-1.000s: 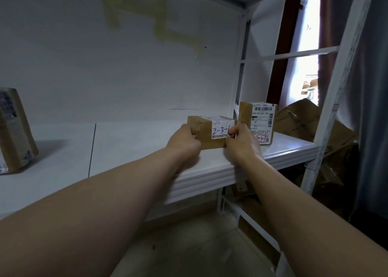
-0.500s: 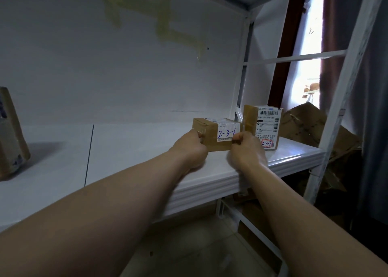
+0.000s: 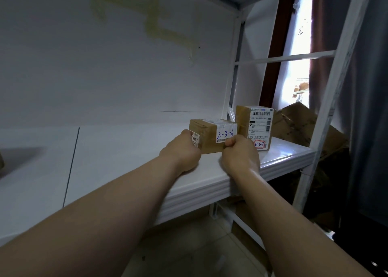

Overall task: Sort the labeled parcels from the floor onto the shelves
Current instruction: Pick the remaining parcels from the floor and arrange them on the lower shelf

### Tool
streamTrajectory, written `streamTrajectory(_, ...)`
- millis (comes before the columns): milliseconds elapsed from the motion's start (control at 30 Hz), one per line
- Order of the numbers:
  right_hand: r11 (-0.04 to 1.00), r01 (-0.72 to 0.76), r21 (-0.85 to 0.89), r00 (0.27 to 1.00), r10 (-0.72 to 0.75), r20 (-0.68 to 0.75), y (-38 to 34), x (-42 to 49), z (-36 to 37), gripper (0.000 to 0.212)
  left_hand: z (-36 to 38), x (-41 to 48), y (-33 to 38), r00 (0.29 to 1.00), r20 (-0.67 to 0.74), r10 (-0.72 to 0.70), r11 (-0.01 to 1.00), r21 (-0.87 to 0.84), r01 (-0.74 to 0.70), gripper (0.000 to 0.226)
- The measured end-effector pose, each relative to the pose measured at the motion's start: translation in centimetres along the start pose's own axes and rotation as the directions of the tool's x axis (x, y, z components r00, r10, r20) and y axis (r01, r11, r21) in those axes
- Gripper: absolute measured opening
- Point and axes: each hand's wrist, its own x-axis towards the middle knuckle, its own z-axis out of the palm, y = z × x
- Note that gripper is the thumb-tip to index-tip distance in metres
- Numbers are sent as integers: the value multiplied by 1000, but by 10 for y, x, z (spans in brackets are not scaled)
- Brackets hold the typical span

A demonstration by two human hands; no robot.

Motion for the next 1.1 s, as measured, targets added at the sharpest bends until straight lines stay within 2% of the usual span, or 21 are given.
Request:
streamTrajectory(100,1000,3,-1,1000,-3,-28,0,-1,1,10,-2,-7,1,986,-167,-9,982,-189,-23,32)
streamTrajectory(167,1000,0,-17,999,-1,-43,-2,-4,1,5,-4,-16,4,964,-263,47,974,-202,-102,19)
streamTrajectory(233,1000,6,-13,998,-7,-69,-4,-9,-1,5,-6,-30,9,954,-251,164,963,-168,-210,14)
streamTrajectory(367,997,51,50,983,-42,-177,-6,-24,-8,10,-13,-64,17,920,-171,353,934,8,-357,14)
streamTrajectory(467,955,81,287,967,-6,-253,-15,-52,-11,14,-19,-99,18,891,-116,438,899,40,-437,13)
streamTrajectory(533,862,104,496,951,59,-303,-26,-80,-10,18,-22,-124,12,861,-82,502,865,82,-496,10)
streamTrajectory(633,707,145,692,929,144,-342,-39,-120,-6,28,-29,-156,-8,831,-82,550,835,88,-543,4)
streamTrajectory(700,584,79,808,925,259,-278,-35,-146,6,26,-32,-175,-27,837,-66,544,839,69,-540,5)
streamTrajectory(767,546,-29,837,917,349,-195,-23,-176,26,20,-34,-194,-52,852,-18,523,850,93,-519,7)
streamTrajectory(933,618,-289,731,886,463,-41,11,-258,91,9,-36,-232,-126,948,10,318,937,145,-316,11)
streamTrajectory(1100,701,-456,548,881,443,166,40,-336,137,31,-30,-275,-186,992,-7,126,983,135,-124,16)
